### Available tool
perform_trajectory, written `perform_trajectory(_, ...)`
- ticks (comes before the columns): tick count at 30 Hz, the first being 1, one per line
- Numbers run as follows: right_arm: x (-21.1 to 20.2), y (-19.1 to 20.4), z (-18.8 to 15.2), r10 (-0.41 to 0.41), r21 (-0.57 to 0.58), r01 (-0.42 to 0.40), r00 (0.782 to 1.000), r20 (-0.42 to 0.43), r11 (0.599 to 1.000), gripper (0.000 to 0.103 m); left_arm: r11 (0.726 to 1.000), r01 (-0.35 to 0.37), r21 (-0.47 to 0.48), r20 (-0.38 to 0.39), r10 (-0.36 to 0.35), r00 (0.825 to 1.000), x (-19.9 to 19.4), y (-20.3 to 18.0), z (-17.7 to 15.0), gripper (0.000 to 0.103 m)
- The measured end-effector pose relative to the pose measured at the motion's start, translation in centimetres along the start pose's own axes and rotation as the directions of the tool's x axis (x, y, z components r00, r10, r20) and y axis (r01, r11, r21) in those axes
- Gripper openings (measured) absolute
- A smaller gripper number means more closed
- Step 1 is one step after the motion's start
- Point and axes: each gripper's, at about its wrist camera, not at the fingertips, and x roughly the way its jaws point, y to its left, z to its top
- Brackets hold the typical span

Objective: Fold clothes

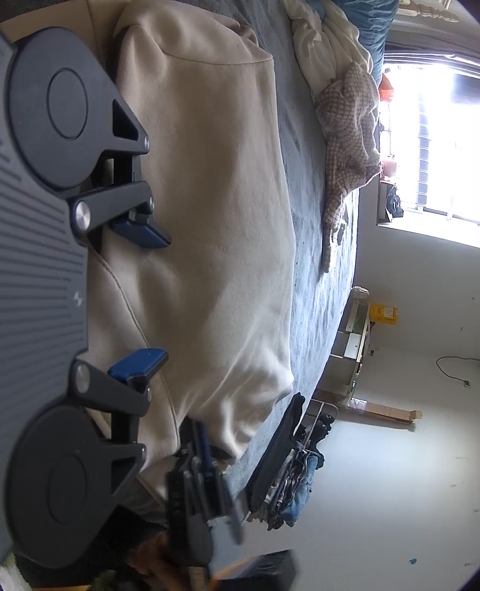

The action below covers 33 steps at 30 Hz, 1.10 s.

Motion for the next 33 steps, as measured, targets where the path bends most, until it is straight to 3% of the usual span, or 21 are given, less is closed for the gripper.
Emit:
perform_trajectory(4, -2.2, -1.5, 0.5, 0.003, 0.108, 0.001, 0.999, -0.036, 0.994, 0.015, 1.000, 0.006, -0.003, 0.002, -0.006, 1.000, 0.0, 0.2, 0.0, 0.062)
perform_trajectory(9, -2.5, -1.3, 2.5, -0.063, 0.094, 0.058, 0.997, 0.053, 0.994, 0.017, 1.000, 0.008, -0.006, 0.001, -0.008, 1.000, 0.0, 0.3, 0.0, 0.062)
perform_trajectory(11, -0.9, -1.9, 1.8, -0.088, 0.114, 0.087, 0.996, 0.005, 0.990, 0.018, 1.000, 0.008, -0.009, 0.006, -0.008, 1.000, -0.1, 0.3, -0.1, 0.062)
perform_trajectory(17, -3.1, -2.3, 0.6, -0.151, 0.186, 0.146, 0.988, 0.011, 0.972, 0.018, 0.998, 0.028, -0.057, 0.013, -0.027, 1.000, -0.5, 0.7, 0.0, 0.064)
perform_trajectory(20, -4.8, -1.1, 1.9, -0.105, 0.182, 0.085, 0.989, 0.105, 0.980, 0.018, 0.993, 0.027, -0.111, 0.021, -0.025, 0.999, -1.4, 1.3, 0.0, 0.064)
perform_trajectory(23, -4.7, 1.5, 3.7, -0.018, 0.118, -0.004, 0.983, 0.185, 0.993, 0.018, 0.986, -0.029, -0.162, 0.035, 0.035, 0.999, -3.3, 2.6, -0.9, 0.065)
perform_trajectory(33, 0.1, 10.2, 6.7, 0.218, -0.020, -0.218, 0.961, 0.171, 0.976, 0.019, 0.911, -0.104, -0.400, 0.074, 0.145, 0.987, -10.9, 8.5, -4.4, 0.069)
